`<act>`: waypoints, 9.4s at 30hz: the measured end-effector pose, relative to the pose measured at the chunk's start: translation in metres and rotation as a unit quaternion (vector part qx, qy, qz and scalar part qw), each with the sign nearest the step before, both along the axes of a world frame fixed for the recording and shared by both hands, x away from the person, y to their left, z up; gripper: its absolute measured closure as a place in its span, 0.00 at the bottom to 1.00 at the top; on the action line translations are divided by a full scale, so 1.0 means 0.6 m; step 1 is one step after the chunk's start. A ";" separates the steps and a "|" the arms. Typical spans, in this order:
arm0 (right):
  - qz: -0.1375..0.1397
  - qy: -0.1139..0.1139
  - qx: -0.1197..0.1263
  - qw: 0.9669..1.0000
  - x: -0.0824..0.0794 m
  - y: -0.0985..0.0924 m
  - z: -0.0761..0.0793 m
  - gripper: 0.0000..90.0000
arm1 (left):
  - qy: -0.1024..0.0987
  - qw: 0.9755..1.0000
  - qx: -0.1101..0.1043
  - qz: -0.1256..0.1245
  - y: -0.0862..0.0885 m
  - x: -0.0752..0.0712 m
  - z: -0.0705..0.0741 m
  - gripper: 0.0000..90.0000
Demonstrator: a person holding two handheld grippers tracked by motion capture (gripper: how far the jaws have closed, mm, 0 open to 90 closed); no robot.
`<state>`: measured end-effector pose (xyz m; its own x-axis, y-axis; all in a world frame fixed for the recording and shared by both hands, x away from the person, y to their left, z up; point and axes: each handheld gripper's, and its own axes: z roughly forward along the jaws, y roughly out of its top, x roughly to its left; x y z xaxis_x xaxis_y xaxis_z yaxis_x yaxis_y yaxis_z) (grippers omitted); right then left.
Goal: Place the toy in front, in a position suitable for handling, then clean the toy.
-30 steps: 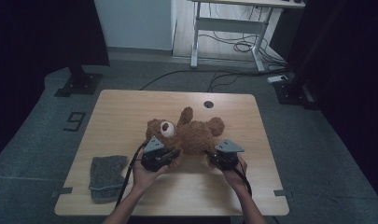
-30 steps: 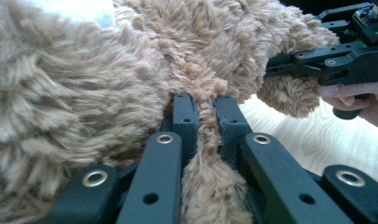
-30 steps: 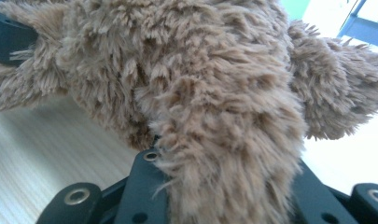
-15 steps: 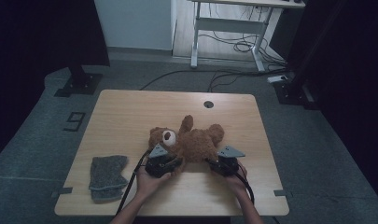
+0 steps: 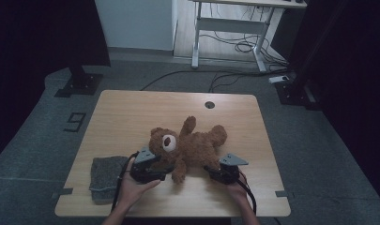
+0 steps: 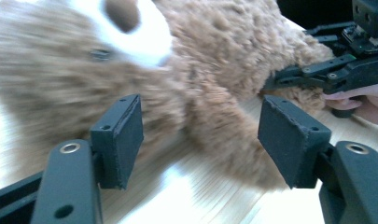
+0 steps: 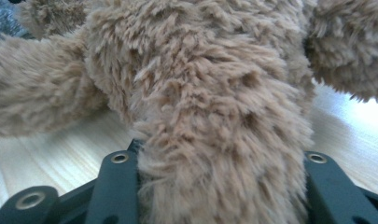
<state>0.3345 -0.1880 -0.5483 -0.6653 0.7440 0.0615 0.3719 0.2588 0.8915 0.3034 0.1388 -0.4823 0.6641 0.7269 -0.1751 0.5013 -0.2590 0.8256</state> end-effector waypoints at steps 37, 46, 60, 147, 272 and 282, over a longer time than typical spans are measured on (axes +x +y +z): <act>-0.019 0.014 -0.005 1.000 -0.037 -0.003 -0.001 0.40 | 0.036 0.971 0.119 0.202 0.212 -0.059 -0.070 0.24; -0.019 0.014 -0.007 1.000 -0.036 -0.004 -0.001 0.40 | 0.056 0.968 0.120 0.212 0.222 -0.051 -0.090 0.41; -0.017 0.018 -0.004 1.000 -0.037 -0.009 0.003 0.38 | 0.015 0.974 0.060 0.219 0.237 -0.067 -0.066 0.85; -0.022 0.044 0.055 0.997 -0.036 -0.059 0.021 0.61 | -0.042 0.997 0.051 -0.031 -0.101 -0.004 -0.019 0.84; 0.006 0.035 0.048 0.998 -0.030 -0.068 0.013 0.61 | -0.002 0.997 0.026 -0.073 -0.149 0.004 -0.029 0.83; 0.007 0.037 0.051 0.998 -0.029 -0.069 0.013 0.61 | 0.031 0.996 0.048 -0.064 -0.093 -0.018 -0.050 0.83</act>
<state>0.3169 -0.2292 -0.5403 -0.6658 0.7226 0.1860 0.4356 0.1741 0.8831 0.2928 0.0832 -0.5126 0.7427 0.6520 -0.1525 0.5088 -0.4014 0.7616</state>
